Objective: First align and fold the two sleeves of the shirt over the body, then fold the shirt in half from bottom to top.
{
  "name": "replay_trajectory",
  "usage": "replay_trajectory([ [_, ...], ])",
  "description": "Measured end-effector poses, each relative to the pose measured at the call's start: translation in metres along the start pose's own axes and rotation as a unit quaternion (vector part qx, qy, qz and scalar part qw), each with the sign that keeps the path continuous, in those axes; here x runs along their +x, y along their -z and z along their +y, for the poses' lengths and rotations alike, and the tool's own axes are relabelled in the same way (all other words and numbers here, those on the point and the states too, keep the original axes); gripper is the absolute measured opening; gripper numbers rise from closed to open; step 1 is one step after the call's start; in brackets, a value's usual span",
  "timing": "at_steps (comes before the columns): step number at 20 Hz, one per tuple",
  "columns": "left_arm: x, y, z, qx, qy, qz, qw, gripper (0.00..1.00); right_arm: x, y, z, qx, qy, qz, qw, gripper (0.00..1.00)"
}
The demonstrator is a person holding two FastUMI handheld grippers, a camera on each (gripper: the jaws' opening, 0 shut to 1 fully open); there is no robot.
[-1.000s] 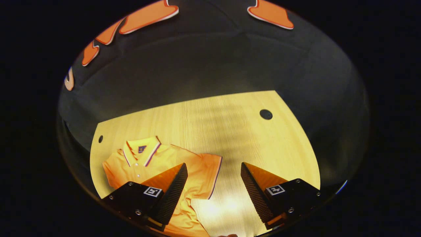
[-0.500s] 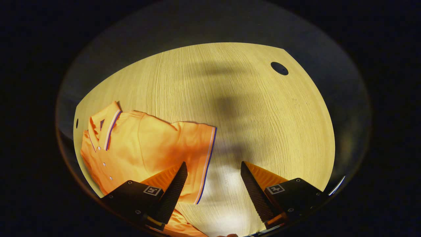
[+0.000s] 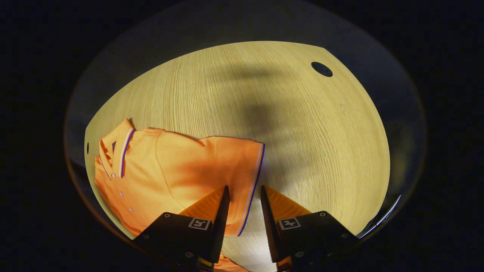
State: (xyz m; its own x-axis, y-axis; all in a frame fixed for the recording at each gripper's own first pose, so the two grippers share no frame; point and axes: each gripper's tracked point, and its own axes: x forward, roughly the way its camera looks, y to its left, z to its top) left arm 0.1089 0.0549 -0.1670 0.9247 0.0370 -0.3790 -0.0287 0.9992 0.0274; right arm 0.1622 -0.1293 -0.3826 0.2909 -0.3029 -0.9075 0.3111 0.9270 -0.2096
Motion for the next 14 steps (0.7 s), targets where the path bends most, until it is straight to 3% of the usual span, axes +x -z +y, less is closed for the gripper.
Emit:
replay_trajectory([
  [2, 0.001, 0.001, 0.001, -0.003, 0.002, 0.003, 1.000, 0.98, -0.004, -0.004, 0.001, 0.019, -0.011, -0.013, 1.000, 0.19],
  [3, 0.001, 0.001, 0.002, -0.005, 0.001, 0.003, 1.000, 0.98, -0.003, -0.003, 0.002, 0.023, -0.014, -0.020, 0.999, 0.11],
  [5, 0.001, 0.001, 0.004, -0.005, -0.002, 0.002, 1.000, 0.98, -0.004, -0.003, 0.005, 0.035, -0.034, -0.038, 0.998, 0.11],
  [6, -0.003, -0.001, 0.011, -0.004, -0.005, 0.000, 1.000, 0.98, -0.008, -0.002, 0.007, 0.039, -0.037, -0.035, 0.998, 0.00],
  [11, -0.014, -0.008, 0.028, -0.001, -0.003, -0.011, 1.000, 0.98, -0.037, -0.011, 0.015, 0.025, -0.022, -0.069, 0.997, 0.00],
  [14, -0.017, -0.008, 0.040, -0.002, 0.000, -0.013, 1.000, 0.98, -0.064, -0.016, 0.034, 0.019, -0.031, -0.087, 0.996, 0.00],
])
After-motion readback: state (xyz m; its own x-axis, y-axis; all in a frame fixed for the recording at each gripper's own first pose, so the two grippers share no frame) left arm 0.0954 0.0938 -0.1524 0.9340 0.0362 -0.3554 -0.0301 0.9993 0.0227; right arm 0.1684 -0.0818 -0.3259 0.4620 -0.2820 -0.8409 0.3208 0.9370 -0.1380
